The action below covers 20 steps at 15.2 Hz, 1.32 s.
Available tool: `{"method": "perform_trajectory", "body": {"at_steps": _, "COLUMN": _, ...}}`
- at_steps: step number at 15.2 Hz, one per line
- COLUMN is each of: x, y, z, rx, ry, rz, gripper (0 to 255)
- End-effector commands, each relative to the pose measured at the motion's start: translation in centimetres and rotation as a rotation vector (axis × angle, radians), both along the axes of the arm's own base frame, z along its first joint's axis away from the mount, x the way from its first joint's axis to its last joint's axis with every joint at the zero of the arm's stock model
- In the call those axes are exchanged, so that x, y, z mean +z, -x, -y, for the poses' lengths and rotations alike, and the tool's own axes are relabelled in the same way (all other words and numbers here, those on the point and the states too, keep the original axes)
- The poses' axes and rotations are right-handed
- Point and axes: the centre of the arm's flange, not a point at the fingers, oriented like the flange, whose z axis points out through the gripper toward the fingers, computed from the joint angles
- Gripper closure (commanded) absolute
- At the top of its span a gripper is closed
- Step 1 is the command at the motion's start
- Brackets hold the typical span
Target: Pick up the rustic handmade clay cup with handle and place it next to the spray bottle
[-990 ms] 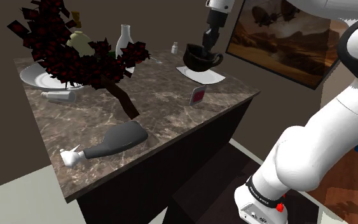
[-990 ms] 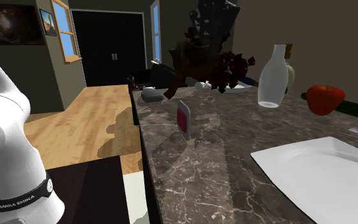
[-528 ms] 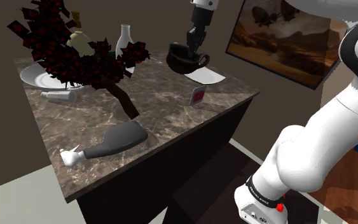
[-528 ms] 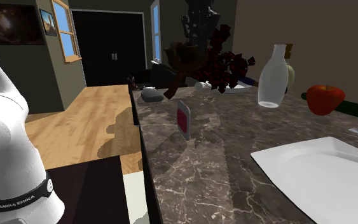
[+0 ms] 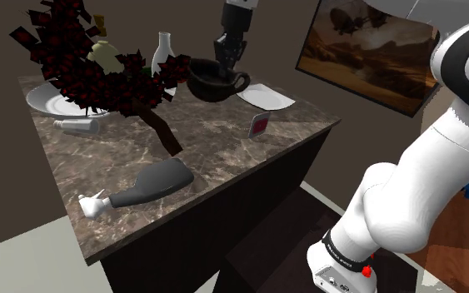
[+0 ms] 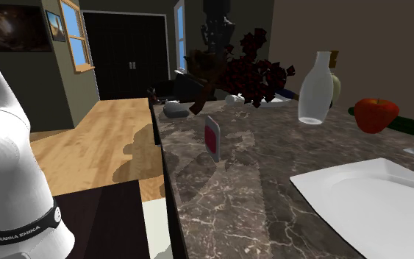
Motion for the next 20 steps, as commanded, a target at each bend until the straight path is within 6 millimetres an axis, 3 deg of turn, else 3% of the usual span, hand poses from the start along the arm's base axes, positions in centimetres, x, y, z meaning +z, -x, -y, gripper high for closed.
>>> {"method": "perform_trajectory", "body": {"at_steps": 1, "x": 0.2, "y": -0.5, "z": -2.6, "rx": -0.001, "ry": 0.000, "rz": 0.001, "gripper": 255}}
{"method": "perform_trajectory", "body": {"at_steps": 2, "x": 0.3, "y": -0.7, "z": -4.5, "rx": -0.001, "ry": 0.000, "rz": 0.001, "gripper": 255}}
{"method": "perform_trajectory", "body": {"at_steps": 20, "x": -9.3, "y": -0.7, "z": -4.5, "rx": -0.001, "ry": 0.000, "rz": 0.001, "gripper": 255}}
